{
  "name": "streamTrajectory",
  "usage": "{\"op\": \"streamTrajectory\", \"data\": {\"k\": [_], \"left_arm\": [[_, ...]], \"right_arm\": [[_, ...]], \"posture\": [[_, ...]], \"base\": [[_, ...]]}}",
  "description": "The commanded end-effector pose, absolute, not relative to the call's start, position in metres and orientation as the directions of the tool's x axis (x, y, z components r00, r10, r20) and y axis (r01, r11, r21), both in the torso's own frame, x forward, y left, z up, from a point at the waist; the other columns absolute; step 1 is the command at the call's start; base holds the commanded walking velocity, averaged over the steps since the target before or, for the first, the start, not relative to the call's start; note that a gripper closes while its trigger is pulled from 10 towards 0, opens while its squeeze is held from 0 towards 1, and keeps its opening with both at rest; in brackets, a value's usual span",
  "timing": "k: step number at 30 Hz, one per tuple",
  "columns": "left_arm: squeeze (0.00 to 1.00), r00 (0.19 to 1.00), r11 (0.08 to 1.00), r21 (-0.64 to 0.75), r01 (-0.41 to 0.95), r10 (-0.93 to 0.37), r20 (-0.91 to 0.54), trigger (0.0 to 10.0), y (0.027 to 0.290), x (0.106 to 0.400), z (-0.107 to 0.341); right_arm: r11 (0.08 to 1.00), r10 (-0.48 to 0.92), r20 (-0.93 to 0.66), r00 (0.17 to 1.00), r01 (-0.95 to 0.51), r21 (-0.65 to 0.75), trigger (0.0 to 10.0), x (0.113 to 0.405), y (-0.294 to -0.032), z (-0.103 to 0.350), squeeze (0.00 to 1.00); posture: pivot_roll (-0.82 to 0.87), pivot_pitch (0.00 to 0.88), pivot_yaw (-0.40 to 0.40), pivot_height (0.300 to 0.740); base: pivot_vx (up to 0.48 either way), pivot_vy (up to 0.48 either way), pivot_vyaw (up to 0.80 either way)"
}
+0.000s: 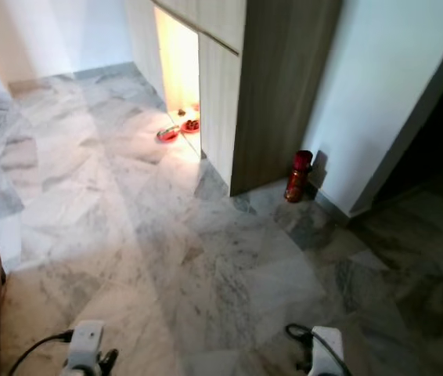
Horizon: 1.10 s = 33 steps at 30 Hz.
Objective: Move the pillow to the sofa from floor
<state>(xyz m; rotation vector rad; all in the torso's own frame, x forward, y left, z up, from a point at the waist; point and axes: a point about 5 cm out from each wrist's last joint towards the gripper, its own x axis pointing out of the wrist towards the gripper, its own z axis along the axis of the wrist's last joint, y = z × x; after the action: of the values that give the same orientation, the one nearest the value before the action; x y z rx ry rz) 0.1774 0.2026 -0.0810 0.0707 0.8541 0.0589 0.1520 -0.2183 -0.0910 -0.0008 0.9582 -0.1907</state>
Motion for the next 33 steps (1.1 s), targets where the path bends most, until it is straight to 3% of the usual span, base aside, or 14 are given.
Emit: {"op": "streamTrajectory", "data": {"k": [1,33], "left_arm": [[0.00,0.645,0.996,0.088,-0.021,0.080,-0.760,10.0,0.2009,0.1761,-0.0823],[0.00,0.679,0.995,0.096,-0.024,0.087,-0.729,10.0,0.1993,0.1852,-0.0773]], "right_arm": [[0.982,-0.165,-0.806,0.568,0.168,-0.083,10.0,0.1551,-0.2189,-0.0896,0.00],[0.984,-0.162,-0.806,0.569,0.157,-0.086,10.0,0.1550,-0.2183,-0.0897,0.00]], "posture": [[0.04,0.000,-0.038,0.740],[0.04,0.000,-0.033,0.740]], "base": [[0.000,0.000,0.00],[0.000,0.000,0.00]]}}
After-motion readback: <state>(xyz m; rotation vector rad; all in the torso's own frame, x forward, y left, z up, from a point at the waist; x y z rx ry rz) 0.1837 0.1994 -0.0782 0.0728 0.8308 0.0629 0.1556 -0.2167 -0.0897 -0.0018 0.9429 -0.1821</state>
